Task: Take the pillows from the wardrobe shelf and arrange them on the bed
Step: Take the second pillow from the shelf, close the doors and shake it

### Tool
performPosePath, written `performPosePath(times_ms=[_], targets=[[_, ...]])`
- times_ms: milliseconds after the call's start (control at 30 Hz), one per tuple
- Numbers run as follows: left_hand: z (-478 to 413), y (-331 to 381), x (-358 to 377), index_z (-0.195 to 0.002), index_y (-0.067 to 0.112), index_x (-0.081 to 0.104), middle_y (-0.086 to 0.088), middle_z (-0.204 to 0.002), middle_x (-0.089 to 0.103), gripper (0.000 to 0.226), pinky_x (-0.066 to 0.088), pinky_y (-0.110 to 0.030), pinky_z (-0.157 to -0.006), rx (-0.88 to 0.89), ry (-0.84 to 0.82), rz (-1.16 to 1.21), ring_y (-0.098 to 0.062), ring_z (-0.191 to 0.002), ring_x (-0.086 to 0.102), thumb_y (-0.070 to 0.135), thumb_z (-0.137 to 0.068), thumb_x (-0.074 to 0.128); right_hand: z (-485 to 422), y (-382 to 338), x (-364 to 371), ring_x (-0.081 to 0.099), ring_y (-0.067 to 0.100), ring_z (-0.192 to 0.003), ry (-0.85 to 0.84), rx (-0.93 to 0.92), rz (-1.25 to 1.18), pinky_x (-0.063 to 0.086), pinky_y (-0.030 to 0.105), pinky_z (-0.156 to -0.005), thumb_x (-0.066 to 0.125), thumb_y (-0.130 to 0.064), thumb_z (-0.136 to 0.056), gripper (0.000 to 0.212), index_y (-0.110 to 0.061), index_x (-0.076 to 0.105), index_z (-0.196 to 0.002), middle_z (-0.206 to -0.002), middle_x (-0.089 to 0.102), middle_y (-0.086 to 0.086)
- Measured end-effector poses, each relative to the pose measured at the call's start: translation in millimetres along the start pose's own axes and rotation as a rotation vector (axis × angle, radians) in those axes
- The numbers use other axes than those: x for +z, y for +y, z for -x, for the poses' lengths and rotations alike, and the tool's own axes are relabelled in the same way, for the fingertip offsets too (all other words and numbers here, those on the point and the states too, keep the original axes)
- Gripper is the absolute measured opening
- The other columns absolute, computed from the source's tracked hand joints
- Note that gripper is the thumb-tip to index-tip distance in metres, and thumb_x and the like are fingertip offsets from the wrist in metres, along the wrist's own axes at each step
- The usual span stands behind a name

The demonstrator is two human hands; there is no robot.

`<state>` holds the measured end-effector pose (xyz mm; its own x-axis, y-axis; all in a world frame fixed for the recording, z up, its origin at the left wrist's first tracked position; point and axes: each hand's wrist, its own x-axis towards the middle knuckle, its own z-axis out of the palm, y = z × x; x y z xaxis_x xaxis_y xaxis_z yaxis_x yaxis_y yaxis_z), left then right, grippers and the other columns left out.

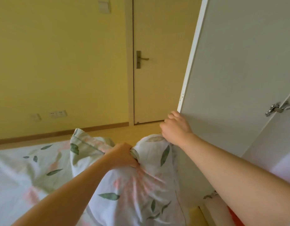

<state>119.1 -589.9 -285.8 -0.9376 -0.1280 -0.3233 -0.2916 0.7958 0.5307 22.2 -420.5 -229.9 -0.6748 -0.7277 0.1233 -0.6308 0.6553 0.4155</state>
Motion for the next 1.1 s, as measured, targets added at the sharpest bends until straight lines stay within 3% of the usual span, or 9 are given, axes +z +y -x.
performPosePath(times_ms=[100, 200, 333, 467, 567, 633, 700, 933, 1100], targets=[[1.5, -13.0, -5.2, -0.085, 0.008, 0.066, -0.004, -0.077, 0.060, 0.035, 0.046, -0.028, -0.061, -0.100, 0.082, 0.173, -0.019, -0.071, 0.055, 0.029, -0.062, 0.081, 2.0, -2.0, -2.5, 0.050, 0.022, -0.095, -0.109, 0.053, 0.055, 0.025, 0.031, -0.101, 0.045, -0.009, -0.087, 0.025, -0.017, 0.067, -0.094, -0.102, 0.070, 0.002], [0.6, -19.8, -10.3, -0.074, 0.007, 0.062, -0.005, -0.072, 0.057, 0.027, 0.044, -0.027, -0.058, -0.175, 0.140, 0.294, -0.018, -0.065, 0.052, 0.025, -0.064, 0.081, 3.4, -5.6, -3.3, 0.048, 0.023, -0.116, -0.160, 0.058, 0.084, 0.021, 0.032, -0.108, 0.046, -0.010, -0.088, 0.025, -0.015, 0.067, -0.101, -0.113, 0.068, 0.007], [-7.5, -16.2, -11.9, -0.080, 0.003, 0.068, -0.014, -0.082, 0.067, 0.035, 0.052, -0.039, -0.069, -0.200, 0.182, 0.334, -0.028, -0.078, 0.062, 0.027, -0.059, 0.082, 8.2, -7.5, -2.6, 0.039, 0.021, -0.085, -0.139, 0.044, 0.089, 0.026, 0.031, -0.098, 0.043, -0.007, -0.088, 0.027, -0.017, 0.068, -0.090, -0.096, 0.070, 0.000], [-13.1, -0.8, -15.3, -0.076, 0.005, 0.069, -0.015, -0.084, 0.069, 0.032, 0.055, -0.041, -0.071, -0.197, 0.202, 0.371, -0.031, -0.080, 0.063, 0.026, -0.055, 0.080, 17.0, -7.4, 0.7, 0.037, 0.022, -0.081, -0.083, 0.055, 0.059, 0.026, 0.031, -0.097, 0.041, -0.008, -0.088, 0.028, -0.016, 0.067, -0.088, -0.091, 0.069, 0.001], [-17.6, 17.3, -19.3, -0.078, 0.003, 0.068, -0.012, -0.080, 0.065, 0.030, 0.051, -0.036, -0.066, -0.169, 0.235, 0.416, -0.028, -0.073, 0.059, 0.021, -0.056, 0.078, 29.9, -12.7, -1.1, 0.043, 0.022, -0.064, 0.049, 0.050, 0.070, 0.029, 0.030, -0.084, 0.063, -0.016, -0.071, 0.008, -0.018, 0.068, -0.065, -0.065, 0.067, -0.001], [-20.0, 35.1, -19.2, -0.076, 0.006, 0.068, -0.010, -0.079, 0.065, 0.028, 0.054, -0.038, -0.071, -0.117, 0.226, 0.402, -0.027, -0.074, 0.060, 0.021, -0.054, 0.077, 42.7, -12.0, 0.8, 0.046, 0.018, -0.043, 0.076, 0.041, 0.094, 0.025, 0.029, -0.069, 0.077, -0.021, -0.041, 0.022, -0.018, 0.055, -0.038, -0.037, 0.052, -0.004], [-20.6, 56.2, -16.0, -0.074, 0.009, 0.068, -0.007, -0.075, 0.065, 0.031, 0.054, -0.040, -0.076, -0.057, 0.191, 0.365, -0.025, -0.072, 0.060, 0.025, -0.048, 0.076, 58.8, -9.0, 4.0, 0.045, 0.016, -0.038, 0.133, 0.025, 0.117, 0.023, 0.028, -0.065, 0.077, -0.020, -0.032, 0.028, -0.019, 0.049, -0.034, -0.031, 0.046, -0.005], [-18.0, 124.3, 8.2, -0.056, 0.014, 0.057, -0.003, -0.064, 0.051, 0.026, 0.037, -0.030, -0.059, 0.201, -0.017, 0.204, -0.019, -0.068, 0.046, 0.028, -0.037, 0.069, 119.8, -5.1, 11.9, 0.040, 0.022, -0.044, 0.649, 0.008, -0.021, 0.028, 0.030, -0.057, 0.066, -0.009, -0.056, 0.022, -0.017, 0.047, -0.047, -0.043, 0.041, 0.001], [-9.1, 156.6, 23.5, -0.058, 0.012, 0.057, -0.004, -0.063, 0.051, 0.018, 0.037, -0.027, -0.057, 0.287, -0.112, 0.220, -0.018, -0.063, 0.046, 0.009, -0.059, 0.074, 151.1, 4.3, -8.6, 0.041, 0.023, -0.042, 0.981, 0.471, -0.143, 0.029, 0.031, -0.045, 0.056, -0.011, -0.073, 0.015, -0.013, 0.048, -0.061, -0.046, 0.043, 0.003]])
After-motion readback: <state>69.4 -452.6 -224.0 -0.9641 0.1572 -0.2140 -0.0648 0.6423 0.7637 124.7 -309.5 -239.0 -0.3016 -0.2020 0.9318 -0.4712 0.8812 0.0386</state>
